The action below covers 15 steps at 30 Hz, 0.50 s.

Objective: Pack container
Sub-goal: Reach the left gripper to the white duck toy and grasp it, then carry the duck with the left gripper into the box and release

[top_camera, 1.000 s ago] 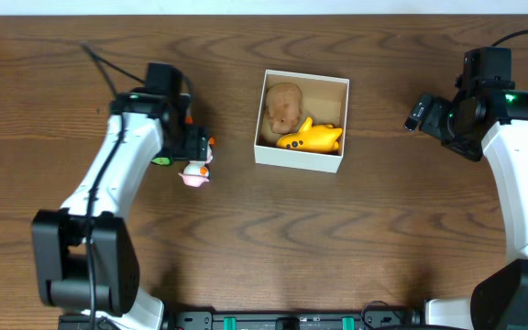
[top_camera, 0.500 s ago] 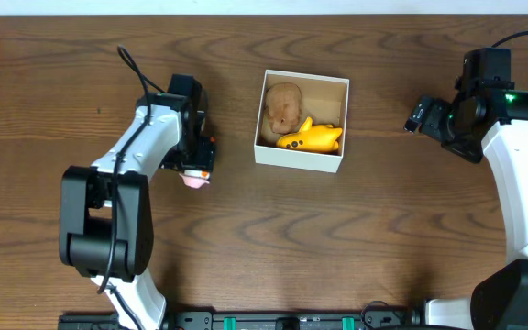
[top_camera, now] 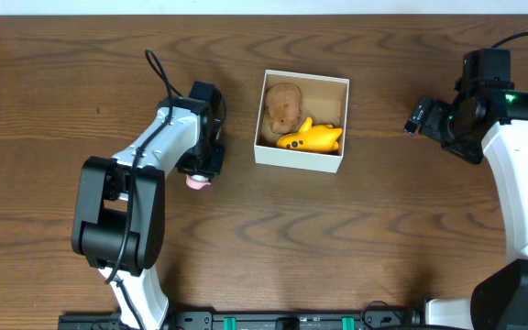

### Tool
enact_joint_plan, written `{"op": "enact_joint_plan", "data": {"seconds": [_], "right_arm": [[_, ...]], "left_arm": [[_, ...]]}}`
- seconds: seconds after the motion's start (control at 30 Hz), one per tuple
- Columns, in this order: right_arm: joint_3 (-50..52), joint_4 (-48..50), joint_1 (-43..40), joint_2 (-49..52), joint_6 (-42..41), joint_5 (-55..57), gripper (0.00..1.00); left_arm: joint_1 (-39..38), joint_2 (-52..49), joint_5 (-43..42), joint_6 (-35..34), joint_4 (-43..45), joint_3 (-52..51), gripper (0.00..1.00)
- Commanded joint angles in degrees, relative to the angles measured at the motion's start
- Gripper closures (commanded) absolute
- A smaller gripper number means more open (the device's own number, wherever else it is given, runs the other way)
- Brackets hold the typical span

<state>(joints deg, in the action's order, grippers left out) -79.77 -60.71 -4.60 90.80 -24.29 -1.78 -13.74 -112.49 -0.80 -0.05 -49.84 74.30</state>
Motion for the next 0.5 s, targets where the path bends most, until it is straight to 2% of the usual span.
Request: {"op": "enact_joint_plan", "data": {"seconds": [0.0, 0.17, 0.33, 0.47], "right_arm": [[-0.39, -0.37, -0.26, 0.15, 0.76, -0.42, 0.01], [-0.39, -0.39, -0.26, 0.15, 0.79, -0.42, 0.01], [-0.39, -0.37, -0.26, 0.15, 0.76, -0.42, 0.01], [-0.39, -0.37, -0.26, 0.15, 0.76, -0.42, 0.01]], "left_arm": [[-0.33, -0.13, 0.68, -0.02, -1.05, 0.46, 0.74], [-0.35, 2.45, 0.70, -0.02, -7.21, 4.92, 0.78], [-1.16, 7.89, 0.61, -0.20, -16.26, 16.24, 0.78], [-3.98, 12.61, 0.59, -0.17, -16.57, 23.02, 0.78]]}}
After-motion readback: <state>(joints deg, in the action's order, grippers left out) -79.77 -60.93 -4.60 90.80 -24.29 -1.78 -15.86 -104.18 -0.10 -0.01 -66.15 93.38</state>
